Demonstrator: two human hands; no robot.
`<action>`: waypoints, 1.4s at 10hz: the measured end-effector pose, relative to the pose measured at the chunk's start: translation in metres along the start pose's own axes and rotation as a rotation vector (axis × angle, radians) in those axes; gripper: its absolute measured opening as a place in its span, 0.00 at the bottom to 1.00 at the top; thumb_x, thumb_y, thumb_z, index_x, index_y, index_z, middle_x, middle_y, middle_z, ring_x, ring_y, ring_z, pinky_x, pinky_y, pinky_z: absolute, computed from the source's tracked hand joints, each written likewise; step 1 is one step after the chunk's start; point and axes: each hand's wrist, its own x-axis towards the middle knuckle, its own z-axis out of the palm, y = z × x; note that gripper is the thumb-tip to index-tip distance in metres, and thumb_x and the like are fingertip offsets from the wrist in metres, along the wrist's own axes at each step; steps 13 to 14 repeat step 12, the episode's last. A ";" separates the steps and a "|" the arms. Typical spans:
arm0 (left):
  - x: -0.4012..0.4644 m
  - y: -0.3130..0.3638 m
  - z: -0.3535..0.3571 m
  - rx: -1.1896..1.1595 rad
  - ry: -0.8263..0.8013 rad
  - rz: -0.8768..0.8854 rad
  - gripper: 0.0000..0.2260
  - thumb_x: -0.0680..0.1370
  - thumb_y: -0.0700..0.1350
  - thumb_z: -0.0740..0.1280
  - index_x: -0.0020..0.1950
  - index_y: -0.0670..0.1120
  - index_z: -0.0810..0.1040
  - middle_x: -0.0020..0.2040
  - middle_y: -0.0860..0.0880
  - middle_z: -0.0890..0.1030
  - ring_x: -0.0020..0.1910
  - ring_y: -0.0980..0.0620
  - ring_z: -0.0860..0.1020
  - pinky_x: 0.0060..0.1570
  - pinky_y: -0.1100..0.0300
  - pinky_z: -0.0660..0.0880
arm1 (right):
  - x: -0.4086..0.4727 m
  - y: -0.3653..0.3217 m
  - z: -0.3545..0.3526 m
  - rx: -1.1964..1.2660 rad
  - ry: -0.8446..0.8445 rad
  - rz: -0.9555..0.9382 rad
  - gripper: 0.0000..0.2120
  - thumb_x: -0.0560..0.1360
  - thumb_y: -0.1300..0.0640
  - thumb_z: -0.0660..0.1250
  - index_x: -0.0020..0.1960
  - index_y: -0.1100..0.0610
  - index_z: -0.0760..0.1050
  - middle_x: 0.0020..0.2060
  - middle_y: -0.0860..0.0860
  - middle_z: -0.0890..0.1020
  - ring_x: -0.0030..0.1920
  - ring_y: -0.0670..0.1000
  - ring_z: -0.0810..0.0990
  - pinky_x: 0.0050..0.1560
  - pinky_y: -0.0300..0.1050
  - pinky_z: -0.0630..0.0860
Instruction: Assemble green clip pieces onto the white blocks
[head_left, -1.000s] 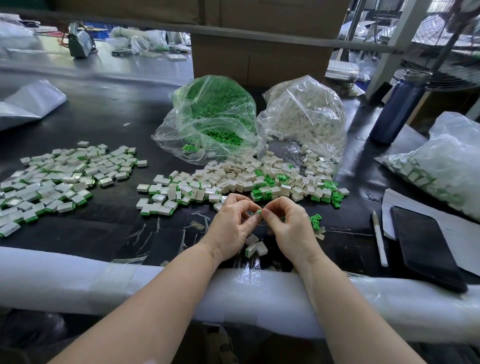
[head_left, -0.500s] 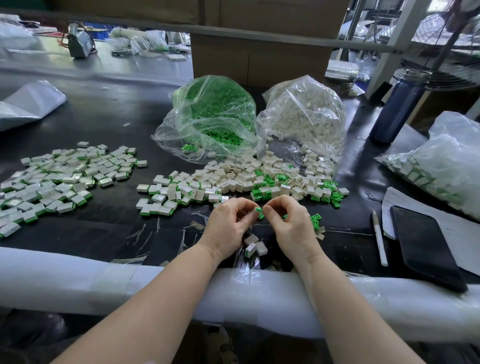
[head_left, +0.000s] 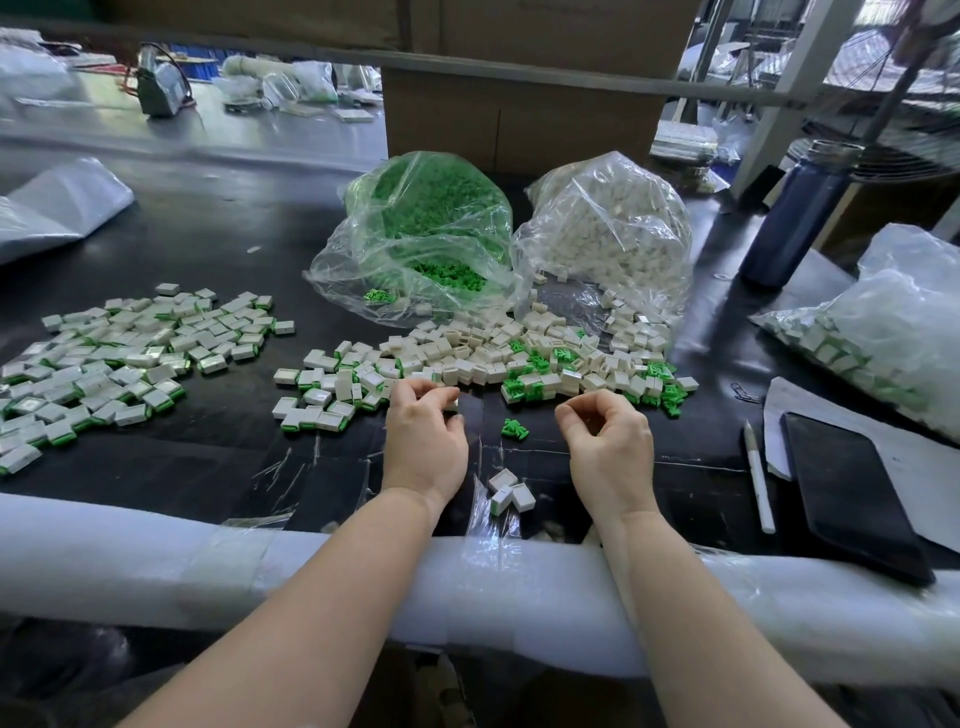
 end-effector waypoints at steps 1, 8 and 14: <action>0.000 0.002 0.001 0.078 -0.043 -0.031 0.17 0.77 0.38 0.65 0.66 0.38 0.72 0.63 0.44 0.65 0.62 0.46 0.66 0.59 0.69 0.58 | 0.001 0.002 0.000 -0.023 0.029 0.028 0.05 0.74 0.60 0.68 0.39 0.55 0.76 0.41 0.55 0.80 0.40 0.51 0.74 0.45 0.45 0.72; -0.003 0.002 0.003 0.190 -0.124 0.013 0.23 0.79 0.42 0.62 0.73 0.38 0.62 0.75 0.47 0.56 0.75 0.48 0.49 0.73 0.57 0.49 | 0.004 0.005 0.003 -0.169 0.024 0.024 0.05 0.77 0.61 0.64 0.48 0.58 0.79 0.44 0.47 0.74 0.51 0.52 0.75 0.49 0.43 0.69; -0.002 0.000 0.004 0.157 -0.085 0.045 0.20 0.78 0.42 0.64 0.69 0.39 0.68 0.72 0.48 0.61 0.73 0.49 0.54 0.71 0.57 0.54 | 0.005 0.008 0.002 -0.190 0.058 0.038 0.05 0.77 0.61 0.64 0.47 0.58 0.79 0.43 0.47 0.73 0.51 0.54 0.75 0.51 0.44 0.69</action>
